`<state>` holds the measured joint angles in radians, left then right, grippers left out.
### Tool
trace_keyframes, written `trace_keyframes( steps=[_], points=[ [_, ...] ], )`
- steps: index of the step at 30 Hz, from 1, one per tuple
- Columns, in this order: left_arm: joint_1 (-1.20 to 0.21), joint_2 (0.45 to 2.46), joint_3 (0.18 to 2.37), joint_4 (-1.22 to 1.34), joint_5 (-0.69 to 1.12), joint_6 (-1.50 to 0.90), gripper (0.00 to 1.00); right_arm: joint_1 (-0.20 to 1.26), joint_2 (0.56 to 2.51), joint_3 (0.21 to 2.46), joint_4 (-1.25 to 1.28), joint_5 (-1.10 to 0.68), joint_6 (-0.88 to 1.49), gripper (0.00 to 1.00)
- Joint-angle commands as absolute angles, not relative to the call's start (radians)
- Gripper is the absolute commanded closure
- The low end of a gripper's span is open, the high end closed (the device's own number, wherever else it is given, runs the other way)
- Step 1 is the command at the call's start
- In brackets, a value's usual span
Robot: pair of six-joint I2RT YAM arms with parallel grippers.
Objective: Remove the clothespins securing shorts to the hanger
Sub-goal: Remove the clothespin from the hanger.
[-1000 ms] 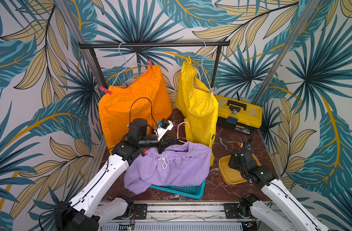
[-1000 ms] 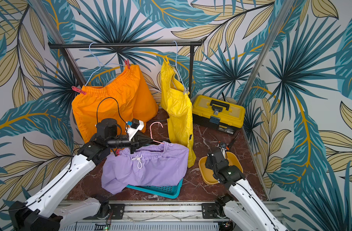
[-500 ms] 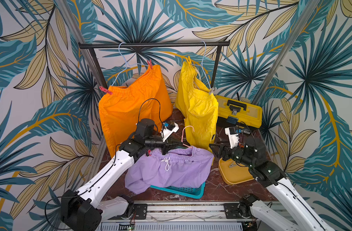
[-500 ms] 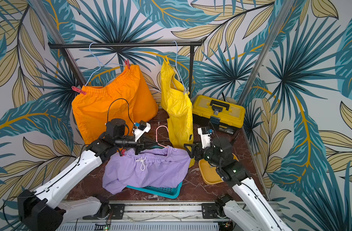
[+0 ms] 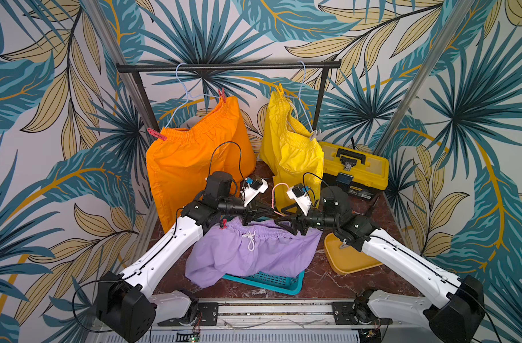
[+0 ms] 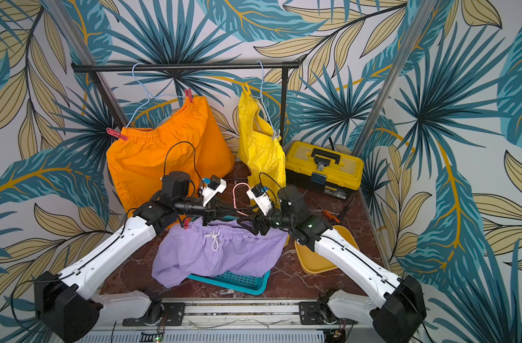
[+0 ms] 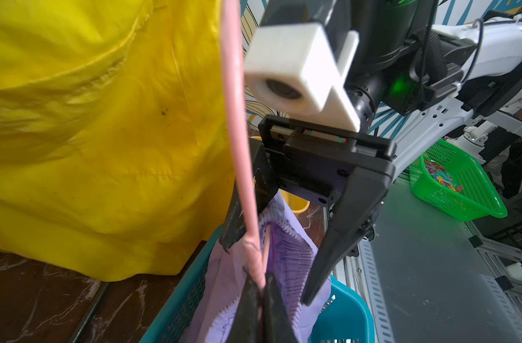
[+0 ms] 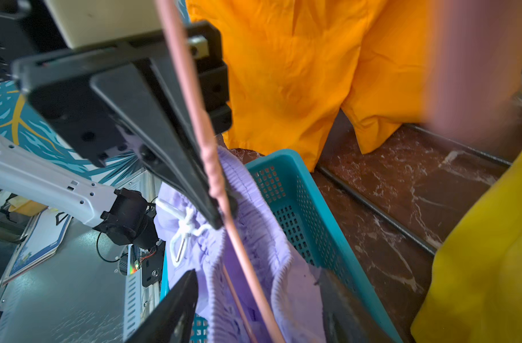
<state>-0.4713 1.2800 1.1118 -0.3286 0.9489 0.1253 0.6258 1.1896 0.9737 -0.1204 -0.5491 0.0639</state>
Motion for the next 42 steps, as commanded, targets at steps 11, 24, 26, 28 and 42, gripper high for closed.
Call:
trace_keyframes(
  steps=[11, 24, 26, 28, 42],
  points=[
    [-0.503, 1.275, 1.140, -0.293, 0.990, 0.154, 0.98, 0.672, 1.283, 0.976, 0.022, -0.584, 0.066, 0.89],
    [-0.502, 1.050, 1.171, -0.428, 0.654, 0.073, 0.01, 0.672, 1.198, 0.870, 0.119, -0.541, 0.016, 1.00],
    [-0.500, 0.997, 1.173, -0.467, 0.507, 0.034, 0.00, 0.672, 1.180, 0.846, 0.141, -0.538, 0.004, 1.00],
    [-0.497, 0.964, 1.198, -0.545, 0.335, -0.022, 0.00, 0.672, 1.168, 0.836, 0.136, -0.550, -0.018, 1.00],
    [-0.498, 0.870, 1.348, -1.053, 0.286, 0.129, 0.00, 0.664, 1.171, 0.829, 0.151, -0.813, -0.022, 1.00]
  ],
)
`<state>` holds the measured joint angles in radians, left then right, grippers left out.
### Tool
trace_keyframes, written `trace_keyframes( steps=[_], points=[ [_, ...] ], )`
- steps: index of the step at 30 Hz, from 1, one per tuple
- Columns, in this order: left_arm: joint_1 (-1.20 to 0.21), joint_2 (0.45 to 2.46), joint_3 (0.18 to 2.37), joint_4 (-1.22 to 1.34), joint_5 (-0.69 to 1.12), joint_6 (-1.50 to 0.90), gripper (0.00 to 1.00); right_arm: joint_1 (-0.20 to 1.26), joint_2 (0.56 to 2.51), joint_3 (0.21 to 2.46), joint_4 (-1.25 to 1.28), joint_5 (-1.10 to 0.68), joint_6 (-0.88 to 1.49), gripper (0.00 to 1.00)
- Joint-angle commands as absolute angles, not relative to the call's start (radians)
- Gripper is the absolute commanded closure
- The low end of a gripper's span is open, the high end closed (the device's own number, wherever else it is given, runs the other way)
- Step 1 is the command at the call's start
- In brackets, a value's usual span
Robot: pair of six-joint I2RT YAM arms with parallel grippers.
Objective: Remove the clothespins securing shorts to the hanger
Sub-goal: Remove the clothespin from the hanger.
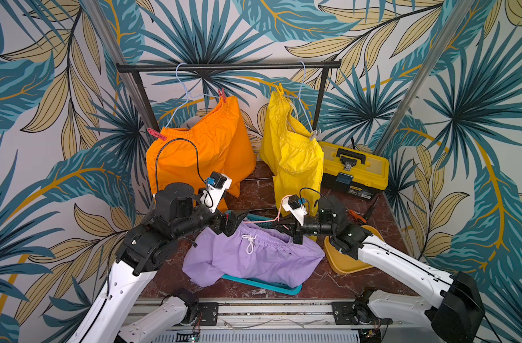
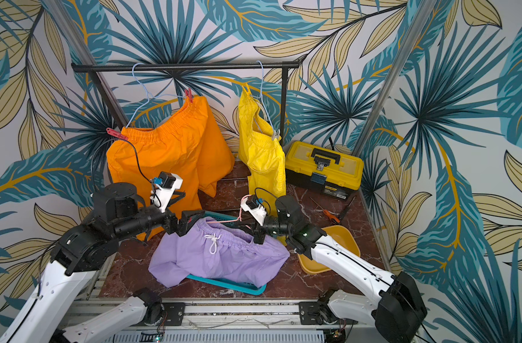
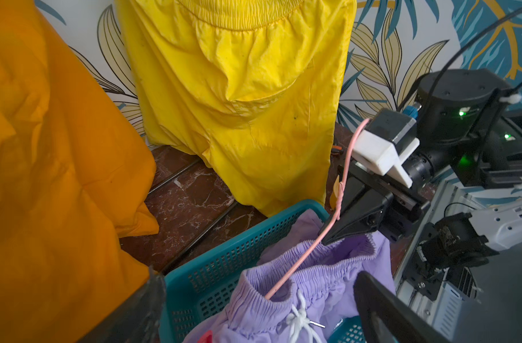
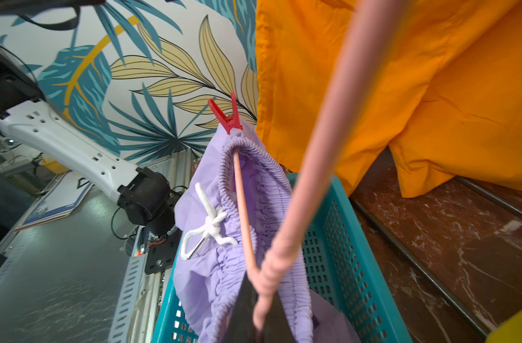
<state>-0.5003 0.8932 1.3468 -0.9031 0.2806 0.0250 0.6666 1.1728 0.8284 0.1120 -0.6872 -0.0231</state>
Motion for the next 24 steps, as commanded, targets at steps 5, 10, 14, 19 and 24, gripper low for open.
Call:
trace_keyframes(
  steps=[5, 10, 14, 19, 24],
  points=[
    [-0.496, 0.850, 1.286, -1.073, 0.284, 0.167, 0.01, 0.661, 1.135, 0.847, 0.052, -0.866, -0.053, 1.00],
    [-0.496, 0.840, 1.279, -1.072, 0.396, 0.176, 0.08, 0.618, 1.096, 0.823, 0.021, -0.942, -0.081, 1.00],
    [-0.496, 0.808, 1.257, -1.071, 0.453, 0.191, 0.10, 0.546, 1.126, 0.819, 0.072, -1.083, -0.037, 1.00],
    [-0.496, 0.780, 1.250, -1.072, 0.473, 0.202, 0.16, 0.525, 1.166, 0.835, 0.090, -1.131, -0.030, 1.00],
    [-0.496, 0.767, 1.240, -1.071, 0.489, 0.213, 0.26, 0.518, 1.204, 0.836, 0.144, -1.160, 0.001, 1.00]
  ],
)
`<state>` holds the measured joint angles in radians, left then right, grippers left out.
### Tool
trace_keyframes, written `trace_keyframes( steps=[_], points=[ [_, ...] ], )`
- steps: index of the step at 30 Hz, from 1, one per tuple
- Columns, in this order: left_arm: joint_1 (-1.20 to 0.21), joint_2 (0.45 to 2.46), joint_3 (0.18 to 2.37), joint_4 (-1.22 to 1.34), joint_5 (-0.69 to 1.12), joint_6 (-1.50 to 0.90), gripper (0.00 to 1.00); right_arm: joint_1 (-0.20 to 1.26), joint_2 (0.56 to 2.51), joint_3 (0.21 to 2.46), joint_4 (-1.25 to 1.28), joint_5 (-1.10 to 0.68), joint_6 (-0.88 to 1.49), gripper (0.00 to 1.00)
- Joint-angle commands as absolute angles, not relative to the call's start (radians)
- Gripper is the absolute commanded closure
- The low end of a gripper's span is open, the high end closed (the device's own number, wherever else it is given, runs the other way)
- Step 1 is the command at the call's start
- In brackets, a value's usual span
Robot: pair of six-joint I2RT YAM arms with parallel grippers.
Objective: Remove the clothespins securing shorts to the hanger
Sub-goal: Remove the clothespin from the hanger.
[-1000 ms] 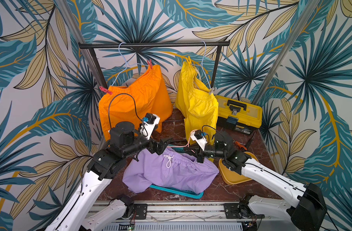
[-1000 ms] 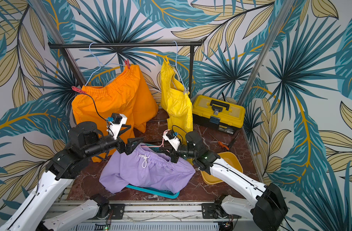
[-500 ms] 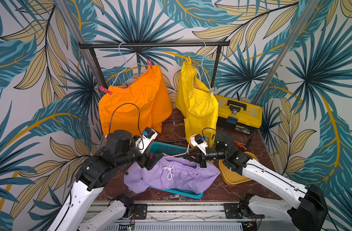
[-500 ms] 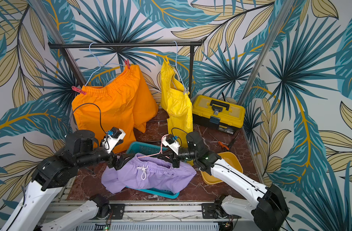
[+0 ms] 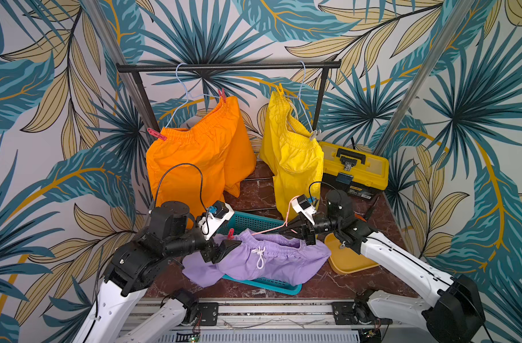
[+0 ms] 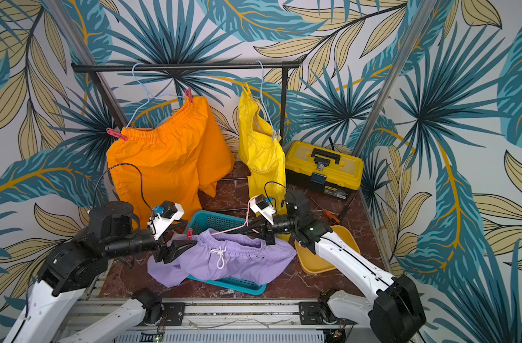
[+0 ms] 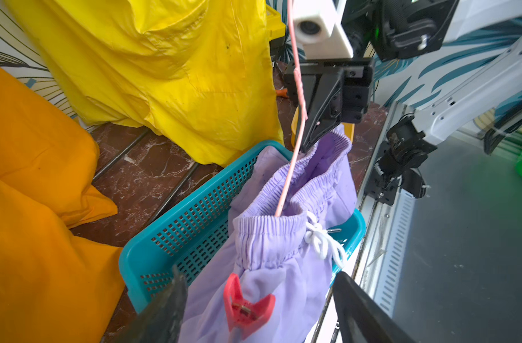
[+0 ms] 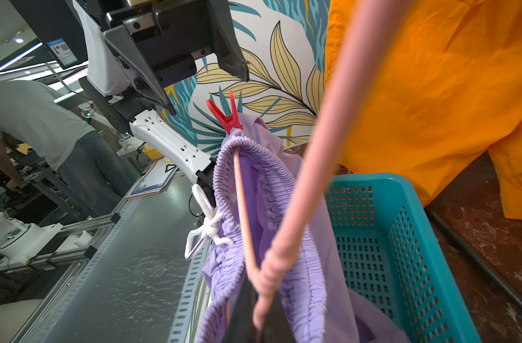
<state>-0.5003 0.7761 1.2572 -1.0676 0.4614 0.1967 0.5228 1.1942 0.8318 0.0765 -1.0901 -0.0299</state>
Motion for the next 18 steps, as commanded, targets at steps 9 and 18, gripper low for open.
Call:
trace_keyframes(
  steps=[9, 18],
  points=[
    [-0.496, 0.791, 1.221, -1.072, 0.508, 0.218, 0.33, 0.518, 1.200, 0.839, 0.173, -1.198, 0.033, 1.00],
    [-0.496, 0.788, 1.229, -1.072, 0.484, 0.216, 0.55, 0.517, 1.189, 0.836, 0.144, -1.200, 0.017, 1.00]
  ],
)
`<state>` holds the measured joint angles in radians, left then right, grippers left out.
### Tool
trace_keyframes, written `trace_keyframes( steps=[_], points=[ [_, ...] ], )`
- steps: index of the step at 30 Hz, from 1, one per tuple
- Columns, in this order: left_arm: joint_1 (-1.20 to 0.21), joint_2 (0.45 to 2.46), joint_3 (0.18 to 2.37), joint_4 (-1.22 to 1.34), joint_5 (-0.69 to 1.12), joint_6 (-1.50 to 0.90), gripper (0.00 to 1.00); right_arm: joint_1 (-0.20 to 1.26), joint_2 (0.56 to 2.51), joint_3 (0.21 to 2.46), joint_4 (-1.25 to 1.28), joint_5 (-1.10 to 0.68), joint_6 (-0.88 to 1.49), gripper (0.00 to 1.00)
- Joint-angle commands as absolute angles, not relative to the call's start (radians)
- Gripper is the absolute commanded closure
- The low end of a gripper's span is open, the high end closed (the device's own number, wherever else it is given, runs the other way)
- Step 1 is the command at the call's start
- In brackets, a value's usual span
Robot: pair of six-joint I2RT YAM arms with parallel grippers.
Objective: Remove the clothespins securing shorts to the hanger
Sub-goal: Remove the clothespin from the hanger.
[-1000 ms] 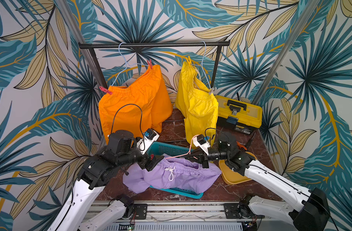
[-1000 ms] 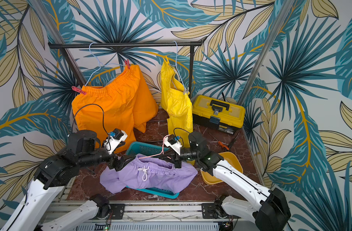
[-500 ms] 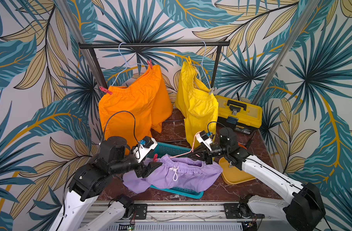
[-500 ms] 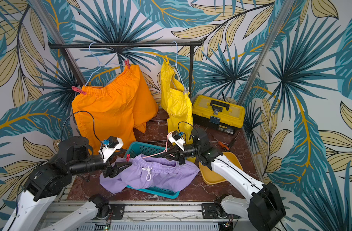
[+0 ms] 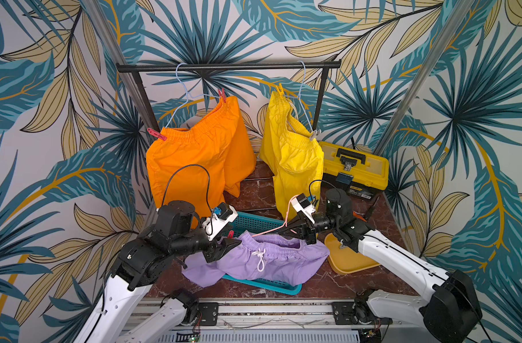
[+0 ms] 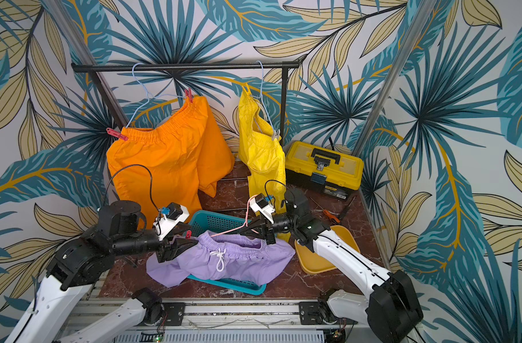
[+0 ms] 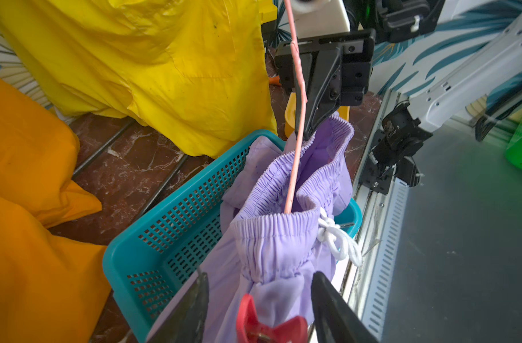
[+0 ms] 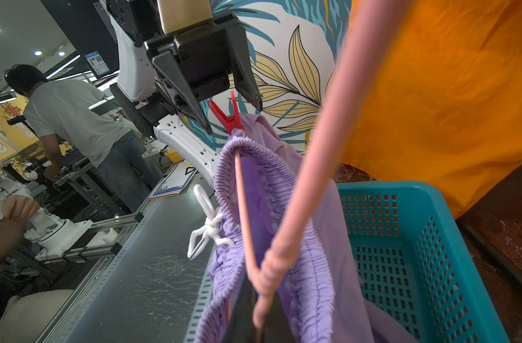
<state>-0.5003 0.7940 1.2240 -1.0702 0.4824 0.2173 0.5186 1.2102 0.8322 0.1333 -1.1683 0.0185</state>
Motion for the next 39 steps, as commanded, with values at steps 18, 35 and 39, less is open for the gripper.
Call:
trace_keyframes(
  steps=[18, 35, 39],
  points=[
    [-0.496, 0.776, 1.219, -1.071, 0.534, 0.218, 1.00, 0.516, 1.194, 0.840, 0.136, -1.185, 0.011, 1.00],
    [-0.497, 0.763, 1.294, -1.024, 0.418, 0.198, 1.00, 0.513, 1.218, 0.842, 0.141, -1.164, 0.007, 1.00],
    [-0.495, 0.786, 1.320, -1.023, 0.429, 0.206, 1.00, 0.512, 1.226, 0.838, 0.140, -1.147, 0.002, 1.00]
  ],
)
